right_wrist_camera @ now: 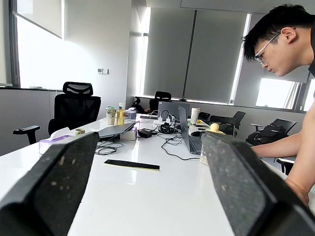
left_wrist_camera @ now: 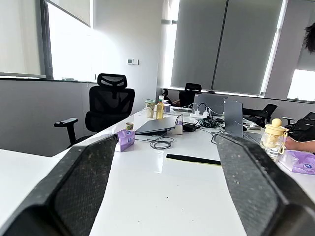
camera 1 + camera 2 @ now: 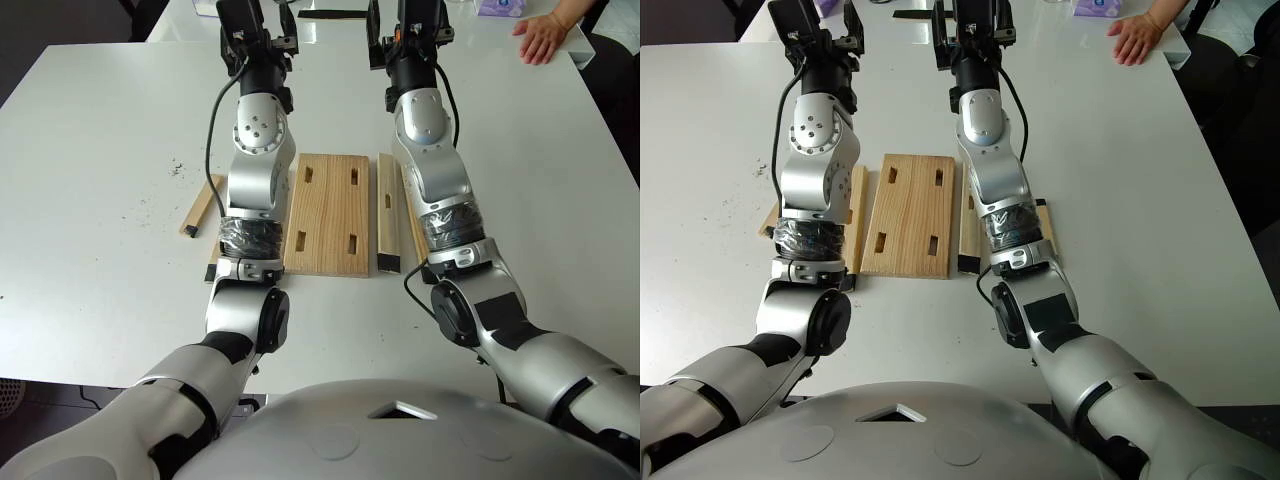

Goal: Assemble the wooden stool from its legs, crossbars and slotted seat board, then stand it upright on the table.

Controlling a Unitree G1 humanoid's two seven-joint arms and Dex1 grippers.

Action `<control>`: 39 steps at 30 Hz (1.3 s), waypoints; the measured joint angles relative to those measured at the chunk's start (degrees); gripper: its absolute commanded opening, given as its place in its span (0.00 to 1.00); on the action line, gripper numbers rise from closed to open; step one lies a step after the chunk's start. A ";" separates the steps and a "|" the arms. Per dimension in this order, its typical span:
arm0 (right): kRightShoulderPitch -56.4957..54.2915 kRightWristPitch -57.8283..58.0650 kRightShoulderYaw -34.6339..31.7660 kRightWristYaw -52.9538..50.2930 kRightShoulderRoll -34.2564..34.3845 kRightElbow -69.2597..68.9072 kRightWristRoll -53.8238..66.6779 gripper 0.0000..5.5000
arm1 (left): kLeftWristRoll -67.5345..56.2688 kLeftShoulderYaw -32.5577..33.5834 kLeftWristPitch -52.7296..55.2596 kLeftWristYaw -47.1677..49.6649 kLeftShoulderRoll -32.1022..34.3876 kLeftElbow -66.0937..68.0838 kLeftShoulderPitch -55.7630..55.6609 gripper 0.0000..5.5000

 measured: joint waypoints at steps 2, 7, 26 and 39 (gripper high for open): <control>0.00 0.00 -0.09 -0.21 0.10 0.00 -0.02 0.69 | 0.33 -0.28 0.00 0.02 0.00 0.01 0.00 0.66; 0.07 0.00 -0.14 -0.43 0.22 0.00 -0.08 0.69 | 0.50 -0.69 0.01 0.03 -0.03 0.02 0.00 0.66; 0.40 -0.02 -0.22 -0.58 0.35 0.00 -0.12 0.69 | -0.42 -1.13 -0.23 -1.28 -0.59 -1.19 0.51 0.58; 0.41 -0.02 -0.01 -0.36 0.45 0.00 -0.33 0.69 | -0.43 -1.10 -0.97 -1.24 -0.77 -1.26 1.11 0.65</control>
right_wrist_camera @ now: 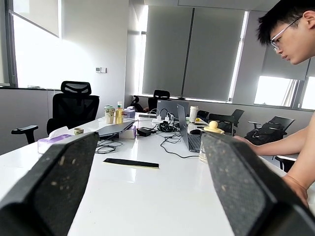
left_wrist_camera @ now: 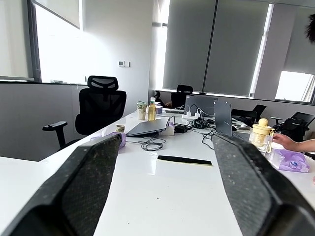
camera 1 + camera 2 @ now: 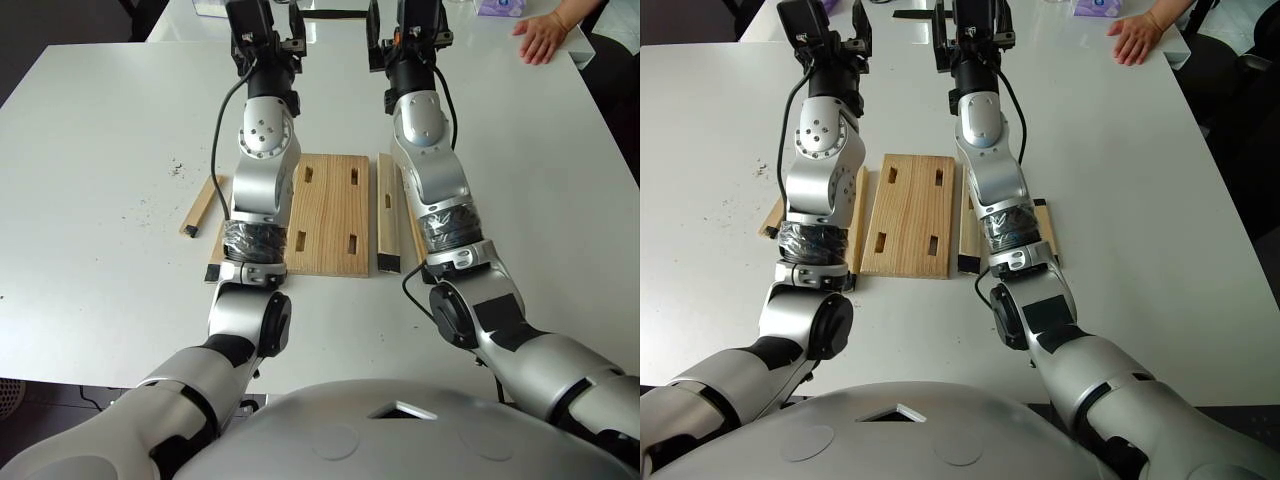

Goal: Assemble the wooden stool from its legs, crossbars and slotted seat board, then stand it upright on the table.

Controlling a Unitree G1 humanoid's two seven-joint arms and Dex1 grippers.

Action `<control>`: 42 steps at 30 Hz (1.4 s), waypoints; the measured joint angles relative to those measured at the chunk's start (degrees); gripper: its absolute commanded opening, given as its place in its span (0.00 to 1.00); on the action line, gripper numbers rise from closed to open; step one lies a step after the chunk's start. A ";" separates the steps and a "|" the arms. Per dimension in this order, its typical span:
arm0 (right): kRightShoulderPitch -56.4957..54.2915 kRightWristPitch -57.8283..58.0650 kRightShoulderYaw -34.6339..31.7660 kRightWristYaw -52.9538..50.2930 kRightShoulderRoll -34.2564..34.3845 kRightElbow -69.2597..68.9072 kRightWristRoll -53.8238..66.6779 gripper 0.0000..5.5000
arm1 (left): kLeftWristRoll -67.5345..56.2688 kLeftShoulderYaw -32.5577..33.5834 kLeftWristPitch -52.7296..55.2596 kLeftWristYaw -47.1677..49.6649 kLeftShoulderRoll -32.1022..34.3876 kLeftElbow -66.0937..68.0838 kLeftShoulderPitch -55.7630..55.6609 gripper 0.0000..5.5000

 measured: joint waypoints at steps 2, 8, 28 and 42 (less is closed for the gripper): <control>0.00 0.00 0.07 0.06 0.00 0.00 -0.01 0.69 | -0.01 0.02 -0.05 0.06 -0.11 0.01 0.13 0.65; 0.00 0.00 0.10 0.10 -0.05 0.00 -0.03 0.69 | 0.08 0.11 -0.15 0.27 -0.09 0.02 0.21 0.65; -0.01 -2.13 0.22 -1.10 -0.53 -1.91 -1.62 0.66 | 2.96 -0.51 2.54 1.24 1.49 -3.73 3.48 0.65; 3.37 1.21 1.70 2.03 1.49 -4.05 0.28 0.65 | 0.52 0.23 7.23 -3.44 2.21 -8.06 6.34 0.61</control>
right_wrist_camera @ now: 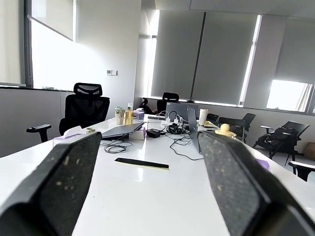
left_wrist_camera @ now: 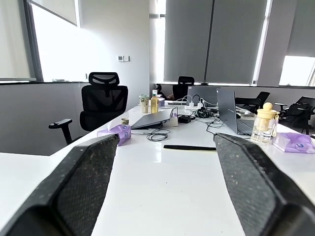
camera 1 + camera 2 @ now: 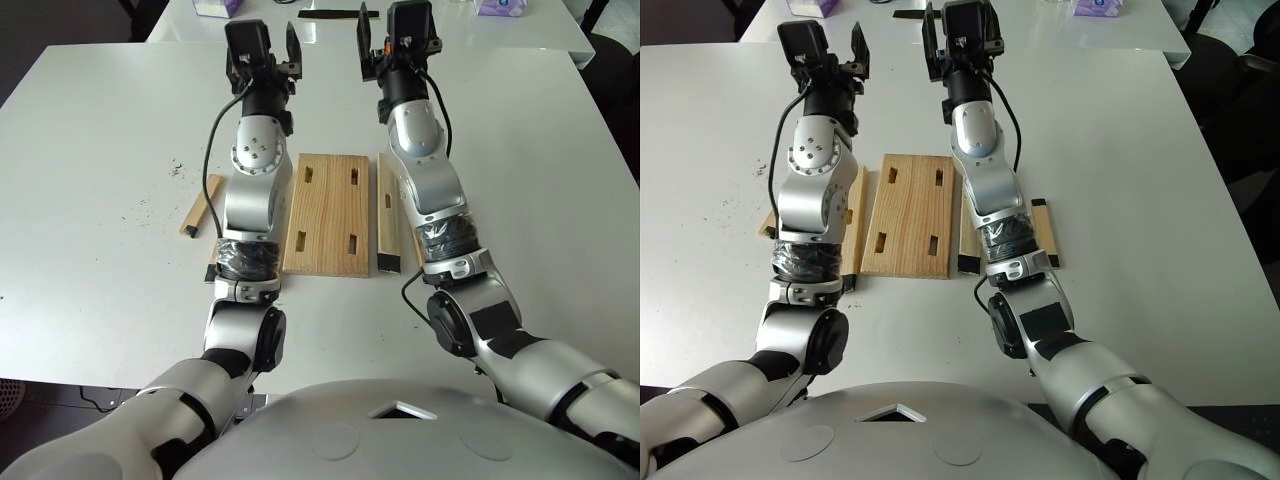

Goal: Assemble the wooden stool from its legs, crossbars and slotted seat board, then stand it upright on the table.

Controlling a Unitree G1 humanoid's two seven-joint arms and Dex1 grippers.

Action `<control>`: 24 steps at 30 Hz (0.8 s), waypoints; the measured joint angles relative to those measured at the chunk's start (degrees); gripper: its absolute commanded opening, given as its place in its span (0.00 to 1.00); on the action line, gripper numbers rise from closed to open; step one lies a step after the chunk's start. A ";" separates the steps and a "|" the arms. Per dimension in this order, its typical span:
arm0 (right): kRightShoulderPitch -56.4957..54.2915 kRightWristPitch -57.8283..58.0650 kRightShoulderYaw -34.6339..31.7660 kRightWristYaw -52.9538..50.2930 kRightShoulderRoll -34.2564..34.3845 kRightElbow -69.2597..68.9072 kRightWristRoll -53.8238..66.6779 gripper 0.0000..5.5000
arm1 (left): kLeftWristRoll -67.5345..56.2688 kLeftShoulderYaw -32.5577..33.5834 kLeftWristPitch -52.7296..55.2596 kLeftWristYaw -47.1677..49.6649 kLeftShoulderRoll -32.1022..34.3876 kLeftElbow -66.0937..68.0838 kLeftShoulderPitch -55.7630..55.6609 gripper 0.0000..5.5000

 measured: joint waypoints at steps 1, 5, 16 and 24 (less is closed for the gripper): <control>0.12 0.25 -0.14 -0.30 0.02 -0.40 0.16 0.65 | -0.55 0.57 0.64 -1.22 1.35 -0.79 0.62 0.57; 0.16 0.11 -0.09 -1.56 0.05 -0.55 0.13 0.65 | -2.17 3.44 2.66 -4.58 5.89 -3.20 2.37 0.57; -2.62 -2.44 0.08 -3.05 0.02 10.80 0.31 0.65 | -15.18 7.96 10.43 -28.32 20.76 -4.26 8.95 0.57; -2.51 -1.22 -1.64 -3.14 0.02 10.16 3.54 0.65 | -14.19 11.37 8.22 -42.45 37.40 10.21 17.05 0.62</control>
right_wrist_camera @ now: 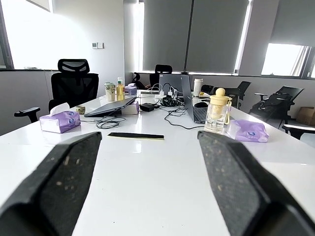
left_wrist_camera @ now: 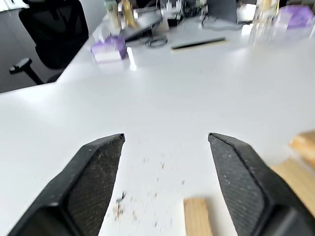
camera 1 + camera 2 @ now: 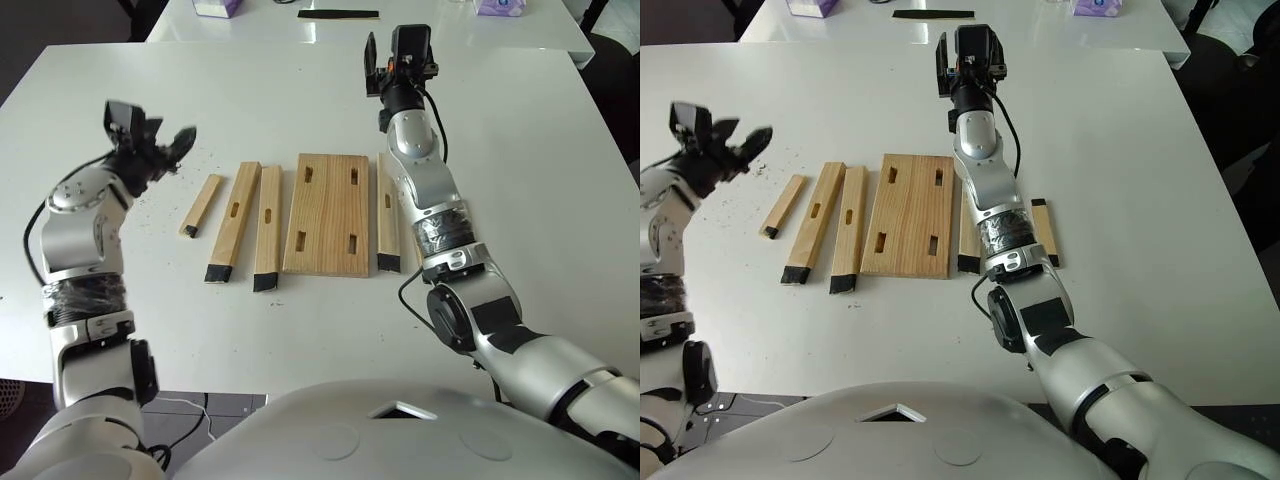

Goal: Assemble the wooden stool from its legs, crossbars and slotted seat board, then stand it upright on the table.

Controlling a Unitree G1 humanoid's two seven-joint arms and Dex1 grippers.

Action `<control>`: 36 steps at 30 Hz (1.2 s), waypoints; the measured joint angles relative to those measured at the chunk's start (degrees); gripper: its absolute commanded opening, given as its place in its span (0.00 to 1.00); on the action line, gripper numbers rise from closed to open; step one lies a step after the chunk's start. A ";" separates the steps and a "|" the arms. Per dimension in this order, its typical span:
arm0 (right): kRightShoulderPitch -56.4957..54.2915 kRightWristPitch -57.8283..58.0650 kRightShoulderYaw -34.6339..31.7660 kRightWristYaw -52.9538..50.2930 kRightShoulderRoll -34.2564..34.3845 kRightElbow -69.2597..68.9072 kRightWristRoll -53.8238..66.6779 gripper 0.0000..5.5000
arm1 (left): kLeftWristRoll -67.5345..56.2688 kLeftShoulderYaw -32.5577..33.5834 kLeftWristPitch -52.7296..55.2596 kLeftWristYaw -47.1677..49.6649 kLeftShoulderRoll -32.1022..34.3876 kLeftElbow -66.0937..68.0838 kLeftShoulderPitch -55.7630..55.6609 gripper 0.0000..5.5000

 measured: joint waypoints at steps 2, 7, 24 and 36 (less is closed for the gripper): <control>0.16 0.16 0.74 0.05 0.01 -1.04 -0.03 0.65 | 0.08 -1.06 -1.69 -3.66 0.62 1.07 4.21 0.62; 1.76 1.41 1.95 0.02 0.06 -4.04 -0.02 0.65 | 0.64 -2.21 -3.44 -9.07 2.73 1.43 11.51 0.62; 4.47 4.58 2.60 -0.65 0.21 -9.60 1.13 0.65 | -1.08 -2.73 0.62 -7.78 3.07 -0.92 15.67 0.52; 8.39 2.84 0.59 -1.91 0.46 -16.18 3.63 0.65 | -1.85 -3.59 4.09 -3.76 2.25 -5.24 17.01 0.24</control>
